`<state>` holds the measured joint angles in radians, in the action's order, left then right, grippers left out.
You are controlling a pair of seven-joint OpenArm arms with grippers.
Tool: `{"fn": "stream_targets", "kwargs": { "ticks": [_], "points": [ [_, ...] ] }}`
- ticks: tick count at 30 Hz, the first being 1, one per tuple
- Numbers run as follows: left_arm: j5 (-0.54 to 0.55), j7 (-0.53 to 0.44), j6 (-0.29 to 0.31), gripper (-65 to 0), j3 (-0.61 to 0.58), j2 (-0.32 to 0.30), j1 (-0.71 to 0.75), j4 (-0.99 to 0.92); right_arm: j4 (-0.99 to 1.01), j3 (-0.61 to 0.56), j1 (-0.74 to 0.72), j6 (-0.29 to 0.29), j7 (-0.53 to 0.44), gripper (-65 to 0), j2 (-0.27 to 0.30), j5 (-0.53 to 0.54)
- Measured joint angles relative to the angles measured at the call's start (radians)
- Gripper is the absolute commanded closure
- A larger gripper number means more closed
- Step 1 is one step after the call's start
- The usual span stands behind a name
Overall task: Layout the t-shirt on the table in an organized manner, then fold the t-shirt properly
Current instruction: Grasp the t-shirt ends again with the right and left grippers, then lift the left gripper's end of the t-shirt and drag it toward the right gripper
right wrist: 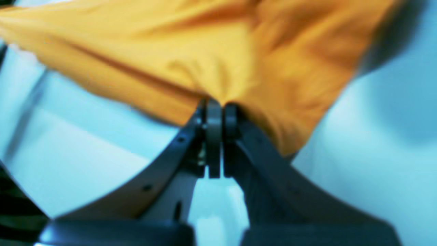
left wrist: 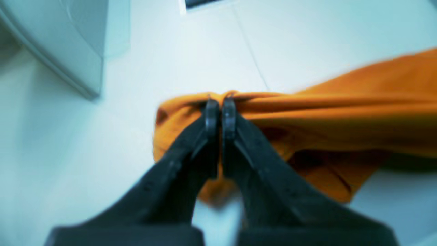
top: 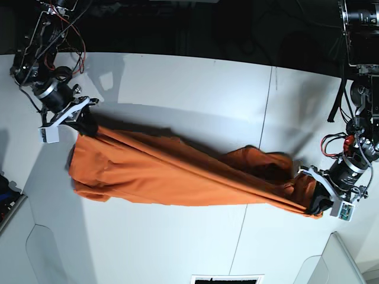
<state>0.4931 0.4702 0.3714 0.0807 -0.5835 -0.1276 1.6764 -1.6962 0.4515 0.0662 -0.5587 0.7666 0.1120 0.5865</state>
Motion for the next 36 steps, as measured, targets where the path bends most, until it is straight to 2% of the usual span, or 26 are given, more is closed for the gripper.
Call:
{"fn": "stream_targets", "kwargs": {
  "ticks": [3, 6, 10, 14, 18, 19, 21, 23, 24, 26, 27, 29, 32, 36],
  "points": [
    [0.005, -0.011, -0.009, 0.0, 0.002, -0.037, -0.005, 0.1, -0.066, -0.005, -0.014, -0.003, -0.006, 0.0, 0.035, 0.019],
    [0.005, -0.017, -0.008, 0.0, -0.009, -0.031, -0.011, 0.077, -0.068, -0.004, -0.019, -0.003, -0.005, 0.0, 0.048, 0.007],
    [-0.008, -0.066, -0.005, 0.0, -0.066, 0.024, -0.033, -0.103, -0.063, -0.002, -0.029, -0.003, -0.002, 0.0, 0.048, -0.012],
    [-0.056, -0.087, -0.01, 0.0, -0.15, 0.079, -0.15, -0.363, -0.064, -0.003, -0.06, -0.003, -0.006, 0.0, 0.043, -0.039],
    [-0.054, -0.109, 0.001, 0.0, -0.206, 0.121, -0.26, -0.556, -0.063, -0.002, -0.052, -0.003, 0.0, 0.0, 0.044, -0.051],
    [-0.055, -0.116, 0.002, -3.1, -0.209, 0.123, -0.276, -0.588, -0.063, -0.002, -0.052, -0.003, 0.002, 0.0, 0.046, -0.052],
    [-0.058, -0.117, 0.012, -13.4, -0.209, 0.119, -0.296, -0.628, -0.063, -0.002, -0.053, -0.003, 0.001, 0.0, 0.046, -0.051],
    [-0.058, -0.077, 0.027, -22.3, -0.207, 0.112, -0.312, -0.636, -0.063, -0.002, -0.055, -0.003, 0.001, 0.0, 0.046, -0.053],
    [-0.053, -0.031, 0.048, -24.7, -0.206, 0.109, -0.322, -0.636, -0.063, -0.002, -0.055, -0.003, 0.001, 0.0, 0.046, -0.054],
    [0.0, 0.109, 0.101, -25.0, -0.205, 0.107, -0.344, -0.632, -0.063, -0.002, -0.055, -0.003, -0.002, 0.0, 0.046, -0.071],
    [0.058, 0.183, 0.138, -25.0, -0.205, 0.107, -0.351, -0.621, -0.063, -0.002, -0.055, -0.003, -0.002, 0.0, 0.046, -0.086],
    [0.18, 0.268, 0.223, -25.0, -0.205, 0.107, -0.349, -0.561, -0.063, -0.002, -0.055, -0.003, -0.003, 0.0, 0.046, -0.093],
    [0.273, 0.301, 0.238, -25.0, -0.208, 0.08, -0.319, -0.433, -0.063, -0.002, -0.052, -0.003, -0.003, 0.0, 0.045, -0.097],
    [0.249, 0.305, 0.236, -25.0, -0.204, 0.016, -0.226, -0.298, -0.063, -0.002, -0.053, -0.003, -0.003, 0.0, 0.046, -0.098]
  ]
}}
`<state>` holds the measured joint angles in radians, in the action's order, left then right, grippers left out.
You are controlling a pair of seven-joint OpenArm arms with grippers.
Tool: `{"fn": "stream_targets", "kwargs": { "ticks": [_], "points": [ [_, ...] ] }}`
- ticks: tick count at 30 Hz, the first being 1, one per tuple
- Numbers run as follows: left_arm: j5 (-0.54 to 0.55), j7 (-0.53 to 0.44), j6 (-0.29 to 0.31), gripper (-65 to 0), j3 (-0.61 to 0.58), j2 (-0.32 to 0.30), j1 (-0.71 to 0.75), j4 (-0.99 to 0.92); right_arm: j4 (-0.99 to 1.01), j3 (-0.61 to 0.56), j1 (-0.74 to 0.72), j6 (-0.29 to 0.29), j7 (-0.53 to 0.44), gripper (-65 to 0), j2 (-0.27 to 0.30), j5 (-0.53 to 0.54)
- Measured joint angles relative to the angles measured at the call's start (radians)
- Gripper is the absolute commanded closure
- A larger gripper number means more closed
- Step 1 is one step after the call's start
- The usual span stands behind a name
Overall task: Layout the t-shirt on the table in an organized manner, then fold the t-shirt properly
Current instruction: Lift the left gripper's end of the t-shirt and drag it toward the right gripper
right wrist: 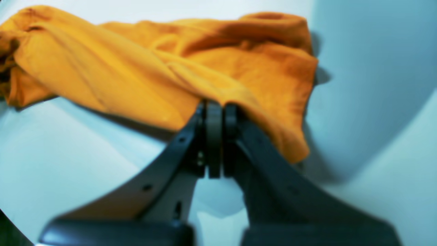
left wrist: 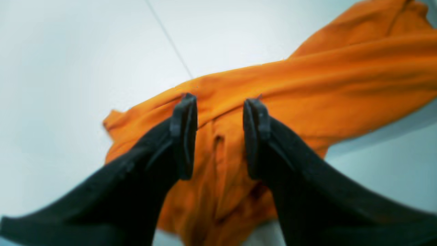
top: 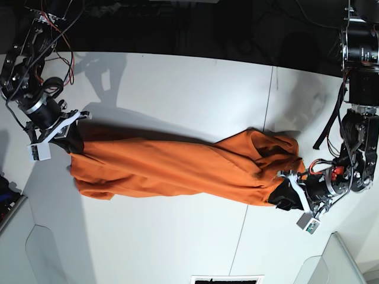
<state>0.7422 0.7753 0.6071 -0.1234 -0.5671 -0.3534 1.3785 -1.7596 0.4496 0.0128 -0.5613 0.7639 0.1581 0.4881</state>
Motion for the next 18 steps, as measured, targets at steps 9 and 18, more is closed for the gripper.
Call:
{"fn": "stream_targets", "kwargs": {
  "ticks": [9, 18],
  "points": [
    [-0.264, -0.152, -0.072, -25.0, -0.005, 0.011, 0.131, 0.014, 0.009, 0.0, 0.0, 0.003, 0.0, 0.0, 0.0, 0.001],
    [-0.342, -0.178, -0.105, -25.0, -0.004, 0.05, 0.131, 0.014, 0.088, 0.0, 0.0, 0.004, -0.001, 0.0, -0.026, 0.023]
  ]
}}
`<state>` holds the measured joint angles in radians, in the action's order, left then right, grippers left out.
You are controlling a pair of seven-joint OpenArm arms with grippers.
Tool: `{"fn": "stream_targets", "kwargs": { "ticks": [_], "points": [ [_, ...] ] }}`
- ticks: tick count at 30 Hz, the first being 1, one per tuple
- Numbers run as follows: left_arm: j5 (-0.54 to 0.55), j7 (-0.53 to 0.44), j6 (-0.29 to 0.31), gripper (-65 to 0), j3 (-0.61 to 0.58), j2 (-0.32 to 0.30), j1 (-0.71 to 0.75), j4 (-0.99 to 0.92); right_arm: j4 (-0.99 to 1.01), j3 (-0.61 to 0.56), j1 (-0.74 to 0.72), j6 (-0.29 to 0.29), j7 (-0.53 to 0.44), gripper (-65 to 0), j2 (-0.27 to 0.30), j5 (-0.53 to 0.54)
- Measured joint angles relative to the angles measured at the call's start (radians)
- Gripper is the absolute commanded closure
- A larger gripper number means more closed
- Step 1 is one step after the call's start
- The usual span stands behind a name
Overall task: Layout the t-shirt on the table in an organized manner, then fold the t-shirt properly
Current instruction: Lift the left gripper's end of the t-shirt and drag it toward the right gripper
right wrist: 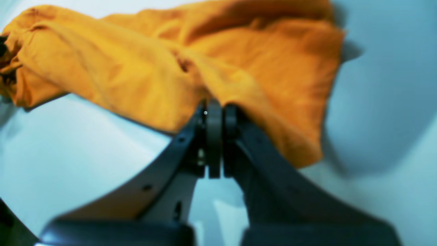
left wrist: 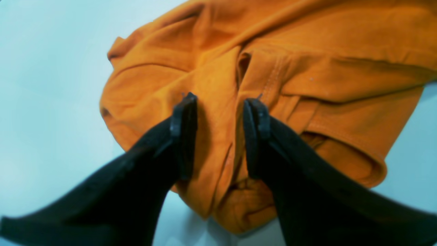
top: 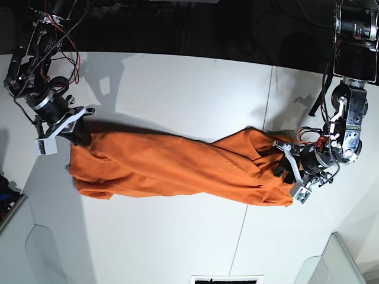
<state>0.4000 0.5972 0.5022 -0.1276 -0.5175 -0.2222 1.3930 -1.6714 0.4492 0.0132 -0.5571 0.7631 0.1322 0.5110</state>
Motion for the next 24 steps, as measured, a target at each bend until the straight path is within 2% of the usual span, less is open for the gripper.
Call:
{"fn": "stream_targets", "kwargs": {
  "ticks": [5, 8, 9, 10, 12, 13, 16, 19, 24],
  "points": [
    [0.0, 0.0, 0.007, -25.0, -0.005, 0.027, 0.0, 0.0, 0.058, 0.0, -0.002, 0.0, -0.004, 0.0, -0.001, 0.001],
    [-0.002, -0.009, 0.007, -24.8, -0.055, 0.03, 0.0, 0.0, 0.074, 0.0, -0.002, 0.003, -0.008, 0.0, 0.0, 0.0],
    [-0.018, -0.02, 0.006, -22.2, -0.08, 0.029, 0.0, 0.0, 0.075, 0.0, -0.002, 0.003, -0.008, 0.0, 0.0, 0.0],
    [-0.051, -0.035, 0.006, -16.8, -0.111, 0.027, 0.0, 0.0, 0.075, 0.0, -0.002, 0.003, -0.008, 0.0, 0.0, 0.001],
    [-0.122, -0.082, 0.007, -2.0, -0.169, 0.027, 0.0, 0.0, 0.075, 0.0, -0.002, 0.003, -0.019, 0.0, -0.002, 0.0],
    [-0.156, -0.095, -0.002, 0.0, -0.194, 0.027, 0.0, 0.0, 0.076, 0.0, -0.002, 0.003, -0.026, 0.0, -0.002, 0.001],
    [-0.256, -0.132, -0.079, 0.0, -0.238, 0.032, 0.0, 0.0, 0.076, 0.0, -0.003, 0.003, -0.03, 0.0, 0.0, 0.0],
    [-0.314, -0.134, -0.129, 0.0, -0.238, 0.019, -0.003, 0.003, 0.076, 0.0, -0.002, 0.003, -0.03, 0.0, 0.0, -0.007],
    [-0.27, -0.079, -0.15, 0.0, -0.238, -0.103, -0.003, 0.154, 0.076, 0.0, -0.005, 0.003, -0.03, 0.0, 0.0, -0.011]
  ]
}}
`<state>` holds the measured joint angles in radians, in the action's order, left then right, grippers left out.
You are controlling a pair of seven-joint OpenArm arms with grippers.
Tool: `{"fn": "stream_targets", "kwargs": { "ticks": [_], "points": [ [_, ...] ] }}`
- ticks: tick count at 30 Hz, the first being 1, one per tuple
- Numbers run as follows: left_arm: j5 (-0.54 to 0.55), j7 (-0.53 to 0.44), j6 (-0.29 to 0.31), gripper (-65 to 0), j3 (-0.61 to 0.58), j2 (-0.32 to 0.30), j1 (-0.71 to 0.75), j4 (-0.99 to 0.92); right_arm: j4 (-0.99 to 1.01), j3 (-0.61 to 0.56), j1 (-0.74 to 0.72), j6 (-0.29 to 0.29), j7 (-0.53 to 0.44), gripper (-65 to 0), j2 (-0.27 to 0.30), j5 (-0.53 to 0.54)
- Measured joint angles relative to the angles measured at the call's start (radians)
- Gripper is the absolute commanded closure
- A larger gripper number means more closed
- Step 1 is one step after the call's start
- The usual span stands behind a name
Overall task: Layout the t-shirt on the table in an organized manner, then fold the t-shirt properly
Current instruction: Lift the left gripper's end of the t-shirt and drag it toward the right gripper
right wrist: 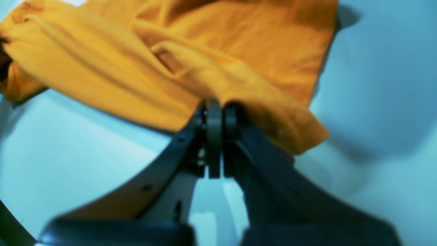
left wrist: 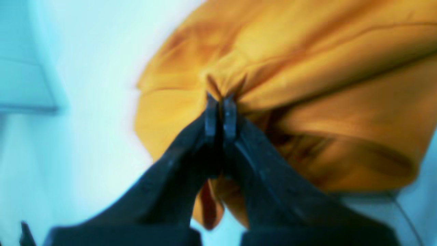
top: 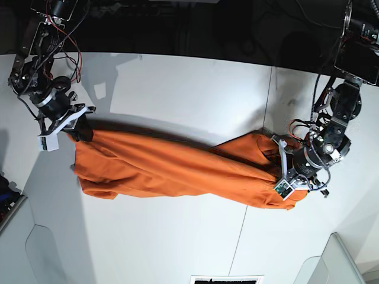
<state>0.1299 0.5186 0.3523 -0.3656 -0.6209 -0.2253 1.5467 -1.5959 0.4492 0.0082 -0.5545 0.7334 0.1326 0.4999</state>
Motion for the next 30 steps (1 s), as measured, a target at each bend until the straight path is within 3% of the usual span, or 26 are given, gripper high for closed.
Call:
{"fn": "stream_targets", "kwargs": {
  "ticks": [7, 12, 16, 19, 24, 26, 28, 30],
  "points": [
    [0.259, 0.189, -0.001, 0.0, 0.0, -0.186, 0.004, 0.382, 0.0, 0.0, 0.0, 0.0, 0.0, 0.0, 0.0, -0.002],
    [0.319, 0.245, 0.073, 0.0, 0.002, -0.283, 0.146, 0.653, 0.0, 0.0, 0.0, 0.0, -0.003, 0.0, 0.006, -0.025],
    [0.434, 0.227, 0.181, 0.0, 0.002, -0.27, 0.303, 0.782, 0.0, -0.001, 0.0, 0.0, -0.004, 0.0, 0.034, -0.042],
    [0.525, 0.243, 0.279, 0.0, 0.001, -0.21, 0.384, 0.777, 0.0, 0.0, 0.0, 0.001, -0.007, 0.0, 0.048, -0.044],
    [0.599, 0.267, 0.327, 0.0, 0.002, -0.123, 0.446, 0.731, 0.0, -0.001, -0.002, 0.0, -0.008, 0.0, 0.042, -0.04],
    [0.601, 0.266, 0.326, -8.2, 0.002, -0.102, 0.444, 0.727, 0.0, -0.001, -0.002, 0.001, -0.015, -0.3, 0.042, -0.04],
    [0.602, 0.267, 0.327, -18.5, 0.004, -0.093, 0.444, 0.726, 0.0, -0.001, -0.003, 0.004, -0.015, -10.7, 0.043, -0.033],
    [0.612, 0.267, 0.327, -24.3, 0.004, -0.082, 0.444, 0.726, 0.0, -0.001, -0.002, 0.004, -0.015, -21.1, 0.044, -0.033]
  ]
}}
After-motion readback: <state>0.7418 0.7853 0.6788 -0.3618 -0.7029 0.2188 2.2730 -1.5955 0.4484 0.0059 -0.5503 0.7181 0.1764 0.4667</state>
